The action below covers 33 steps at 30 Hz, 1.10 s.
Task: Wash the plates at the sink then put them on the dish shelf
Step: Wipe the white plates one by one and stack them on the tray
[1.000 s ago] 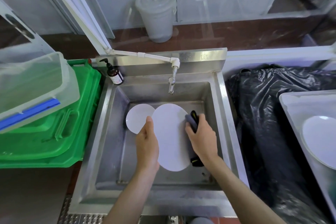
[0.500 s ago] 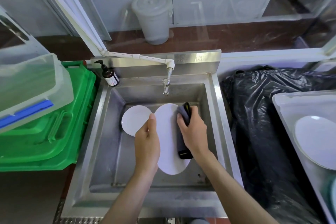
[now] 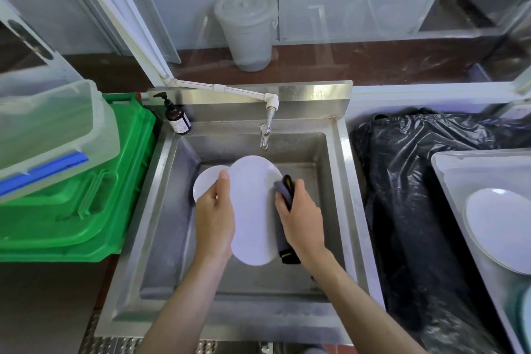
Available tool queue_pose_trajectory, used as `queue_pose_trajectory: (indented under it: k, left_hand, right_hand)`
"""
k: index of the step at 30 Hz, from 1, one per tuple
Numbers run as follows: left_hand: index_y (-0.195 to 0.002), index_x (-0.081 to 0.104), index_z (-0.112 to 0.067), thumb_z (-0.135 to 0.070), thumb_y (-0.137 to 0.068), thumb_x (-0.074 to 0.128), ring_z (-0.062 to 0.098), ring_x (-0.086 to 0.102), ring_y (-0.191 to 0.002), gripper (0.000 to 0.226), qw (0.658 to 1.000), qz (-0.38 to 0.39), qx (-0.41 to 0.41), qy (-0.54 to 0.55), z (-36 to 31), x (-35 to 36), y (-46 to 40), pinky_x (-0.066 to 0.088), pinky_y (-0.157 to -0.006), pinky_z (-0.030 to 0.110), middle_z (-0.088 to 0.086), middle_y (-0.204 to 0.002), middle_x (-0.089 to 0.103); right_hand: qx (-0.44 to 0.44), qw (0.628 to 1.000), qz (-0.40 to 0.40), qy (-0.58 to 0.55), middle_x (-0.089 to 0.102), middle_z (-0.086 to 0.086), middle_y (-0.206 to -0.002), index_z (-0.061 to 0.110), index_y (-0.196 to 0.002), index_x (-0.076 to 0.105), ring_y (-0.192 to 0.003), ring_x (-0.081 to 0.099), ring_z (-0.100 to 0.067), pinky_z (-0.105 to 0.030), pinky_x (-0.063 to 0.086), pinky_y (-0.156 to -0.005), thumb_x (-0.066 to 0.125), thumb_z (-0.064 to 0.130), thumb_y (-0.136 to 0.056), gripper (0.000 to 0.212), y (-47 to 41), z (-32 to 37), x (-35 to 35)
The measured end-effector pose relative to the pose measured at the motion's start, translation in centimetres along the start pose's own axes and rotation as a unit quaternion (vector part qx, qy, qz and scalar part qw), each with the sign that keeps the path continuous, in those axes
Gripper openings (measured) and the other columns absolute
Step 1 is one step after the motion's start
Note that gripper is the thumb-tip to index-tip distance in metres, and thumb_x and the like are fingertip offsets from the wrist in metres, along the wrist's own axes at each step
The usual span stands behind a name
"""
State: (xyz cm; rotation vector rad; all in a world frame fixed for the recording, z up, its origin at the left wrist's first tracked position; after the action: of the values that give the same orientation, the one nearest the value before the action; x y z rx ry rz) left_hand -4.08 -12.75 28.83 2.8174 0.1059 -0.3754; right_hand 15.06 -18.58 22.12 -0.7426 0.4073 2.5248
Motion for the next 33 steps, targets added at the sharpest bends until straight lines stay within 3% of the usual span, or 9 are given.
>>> queue_pose_trajectory:
  k: [5, 10, 14, 18, 21, 24, 27, 29, 33]
  left_hand:
    - [-0.084, 0.073, -0.022, -0.056, -0.102, 0.052, 0.029, 0.071, -0.1, 0.043, 0.992, -0.027, -0.073, 0.102, 1.7, -0.5, -1.1, 0.057, -0.093, 0.048, 0.005, -0.1, 0.077]
    - [-0.075, 0.072, -0.02, -0.071, -0.091, 0.053, 0.028, 0.073, -0.093, 0.056, 0.965, 0.039, -0.177, 0.19, 5.4, 2.1, 0.3, 0.051, -0.107, 0.054, 0.012, -0.092, 0.072]
    - [-0.104, 0.074, -0.021, -0.056, -0.105, 0.044, 0.021, 0.072, -0.104, 0.046, 0.98, 0.039, -0.137, 0.14, 3.9, 2.4, 1.9, 0.054, -0.101, 0.044, 0.001, -0.106, 0.077]
    - [-0.085, 0.066, -0.029, -0.053, -0.107, 0.043, 0.017, 0.065, -0.092, 0.04, 0.995, 0.001, -0.064, 0.081, 2.9, 0.5, 2.3, 0.051, -0.087, 0.04, -0.009, -0.091, 0.071]
    - [-0.08, 0.063, -0.023, -0.053, -0.107, 0.043, 0.019, 0.059, -0.08, 0.045, 0.997, -0.023, -0.043, 0.063, 2.0, -0.6, 1.4, 0.045, -0.075, 0.036, -0.004, -0.086, 0.067]
    - [-0.077, 0.065, -0.025, -0.053, -0.107, 0.043, 0.023, 0.064, -0.086, 0.046, 0.997, -0.037, -0.027, 0.054, 1.9, -0.9, 0.6, 0.05, -0.081, 0.04, -0.004, -0.084, 0.07]
    - [-0.076, 0.065, -0.032, -0.047, -0.109, 0.042, 0.007, 0.067, -0.086, 0.043, 0.998, -0.04, -0.019, 0.038, 2.0, -0.8, 1.0, 0.049, -0.082, 0.035, -0.013, -0.079, 0.071]
    - [-0.075, 0.065, -0.033, -0.047, -0.109, 0.042, -0.005, 0.063, -0.08, 0.044, 1.0, -0.024, -0.01, 0.015, 1.9, -0.5, 1.5, 0.046, -0.074, 0.028, -0.015, -0.073, 0.07]
    - [-0.078, 0.06, -0.019, -0.05, -0.108, 0.041, 0.007, 0.05, -0.061, 0.048, 1.0, -0.006, 0.004, -0.027, 1.5, -0.8, 2.1, 0.041, -0.065, 0.029, -0.003, -0.078, 0.063]
  right_hand:
    - [-0.06, 0.994, 0.086, -0.018, 0.065, 0.004, -0.084, 0.026, -0.095, 0.039, -0.077, 0.061, -0.028, -0.045, 0.05, -0.069, 0.051, 0.043, -0.1, 0.02, 4.7, 3.7, 2.3]
    - [-0.137, 0.981, 0.11, -0.083, 0.062, 0.003, -0.08, 0.022, -0.095, 0.041, -0.074, 0.059, -0.024, -0.047, 0.049, -0.071, 0.046, 0.042, -0.099, 0.021, 4.3, 9.6, 2.9]
    - [-0.117, 0.989, 0.04, -0.086, 0.065, 0.002, -0.085, 0.025, -0.101, 0.042, -0.08, 0.061, -0.026, -0.044, 0.047, -0.072, 0.048, 0.039, -0.104, 0.015, 0.9, 8.8, 1.3]
    - [-0.005, 0.997, -0.046, -0.067, 0.064, 0.002, -0.087, 0.026, -0.096, 0.041, -0.084, 0.063, -0.033, -0.044, 0.047, -0.073, 0.047, 0.04, -0.102, 0.016, -1.6, 3.7, -1.0]
    - [0.041, 0.997, -0.029, -0.052, 0.065, 0.003, -0.094, 0.026, -0.099, 0.044, -0.091, 0.066, -0.034, -0.043, 0.048, -0.076, 0.051, 0.039, -0.099, 0.014, -0.5, 1.1, -0.6]
    - [-0.007, 0.998, 0.05, -0.033, 0.067, 0.004, -0.094, 0.029, -0.099, 0.04, -0.088, 0.064, -0.031, -0.045, 0.053, -0.077, 0.055, 0.037, -0.091, 0.019, 2.2, 2.2, 1.6]
    - [-0.127, 0.988, 0.064, -0.061, 0.059, 0.011, -0.085, 0.026, -0.095, 0.044, -0.077, 0.056, -0.015, -0.039, 0.049, -0.069, 0.057, 0.034, -0.091, 0.016, 3.8, 6.0, 2.9]
    - [-0.167, 0.982, 0.025, -0.081, 0.057, 0.013, -0.083, 0.026, -0.093, 0.047, -0.075, 0.054, -0.011, -0.034, 0.047, -0.069, 0.058, 0.032, -0.092, 0.013, 3.5, 7.4, 2.4]
    - [-0.074, 0.983, -0.091, -0.139, 0.053, 0.01, -0.09, 0.028, -0.094, 0.052, -0.088, 0.054, -0.019, -0.041, 0.049, -0.079, 0.056, 0.036, -0.091, 0.009, 0.9, 4.1, 0.9]
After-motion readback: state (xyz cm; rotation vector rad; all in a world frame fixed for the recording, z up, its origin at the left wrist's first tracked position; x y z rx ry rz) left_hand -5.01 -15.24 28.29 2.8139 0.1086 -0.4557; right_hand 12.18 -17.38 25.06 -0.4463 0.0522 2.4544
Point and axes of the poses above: each hand's wrist, its own y-axis away from the middle knuckle, its own x-axis out of the palm, z = x × y, the point moved 9 cm from there along -y, towards the middle knuckle
